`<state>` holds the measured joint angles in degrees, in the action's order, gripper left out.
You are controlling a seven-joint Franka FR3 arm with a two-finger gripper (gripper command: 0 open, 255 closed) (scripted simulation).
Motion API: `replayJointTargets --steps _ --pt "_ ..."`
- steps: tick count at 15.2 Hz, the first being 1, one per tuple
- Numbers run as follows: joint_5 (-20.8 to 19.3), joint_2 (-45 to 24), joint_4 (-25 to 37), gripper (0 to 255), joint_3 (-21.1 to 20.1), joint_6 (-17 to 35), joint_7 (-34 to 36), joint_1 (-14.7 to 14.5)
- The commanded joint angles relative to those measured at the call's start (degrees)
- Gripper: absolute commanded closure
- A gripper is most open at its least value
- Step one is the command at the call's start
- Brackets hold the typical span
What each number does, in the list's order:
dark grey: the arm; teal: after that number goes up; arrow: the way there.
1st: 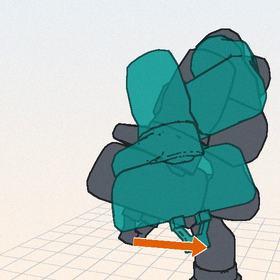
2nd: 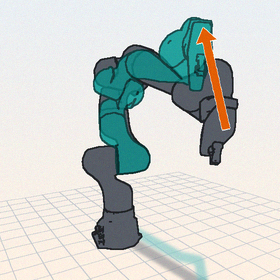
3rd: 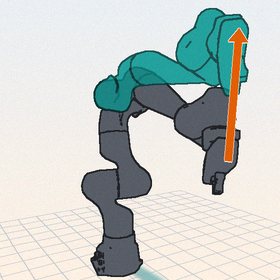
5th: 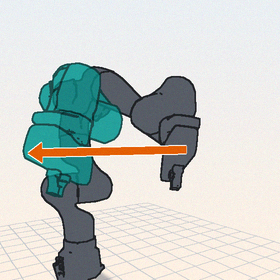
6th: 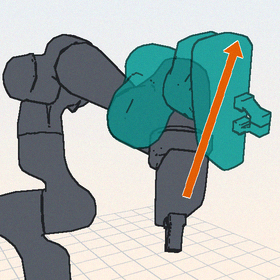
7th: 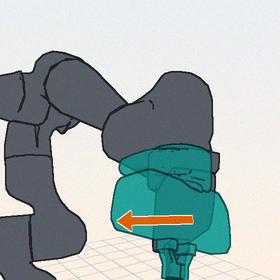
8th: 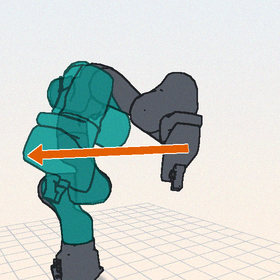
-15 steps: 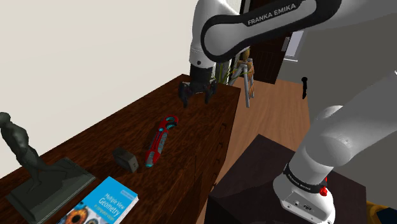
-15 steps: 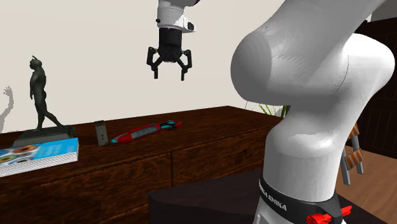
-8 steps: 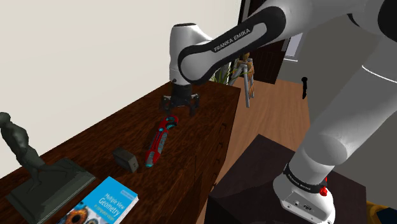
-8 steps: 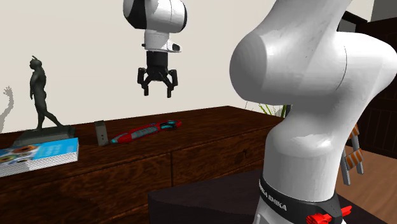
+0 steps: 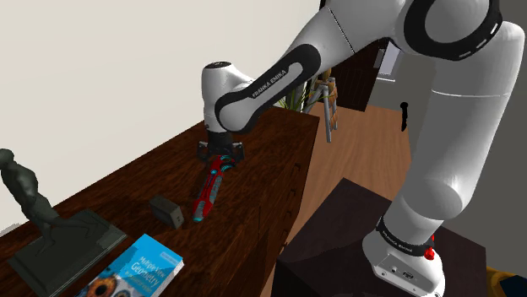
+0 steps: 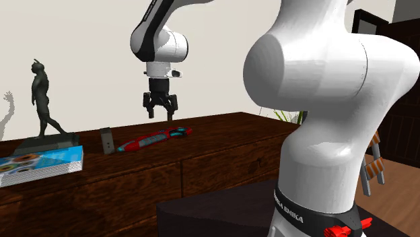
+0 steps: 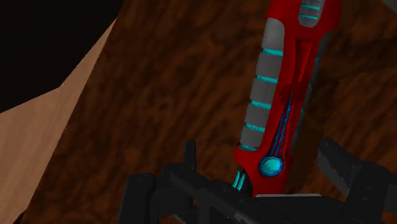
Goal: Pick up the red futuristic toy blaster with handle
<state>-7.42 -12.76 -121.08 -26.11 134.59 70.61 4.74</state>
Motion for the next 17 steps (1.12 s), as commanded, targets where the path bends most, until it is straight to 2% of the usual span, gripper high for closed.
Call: replayJointTargets --steps 1,5,14,15,17 --pt "-2.90 -5.16 3.62 0 1.37 0.67 5.07 -1.38" --pt "-5.95 -13.37 10.49 0 4.39 0.97 11.85 -4.20" --pt "-8.07 -17.48 10.23 0 5.90 5.15 13.22 -5.31" --pt "-8.06 -17.46 10.25 255 5.89 5.12 13.20 -5.30" --pt "-8.04 -17.43 10.28 255 5.88 5.06 13.18 -5.29"
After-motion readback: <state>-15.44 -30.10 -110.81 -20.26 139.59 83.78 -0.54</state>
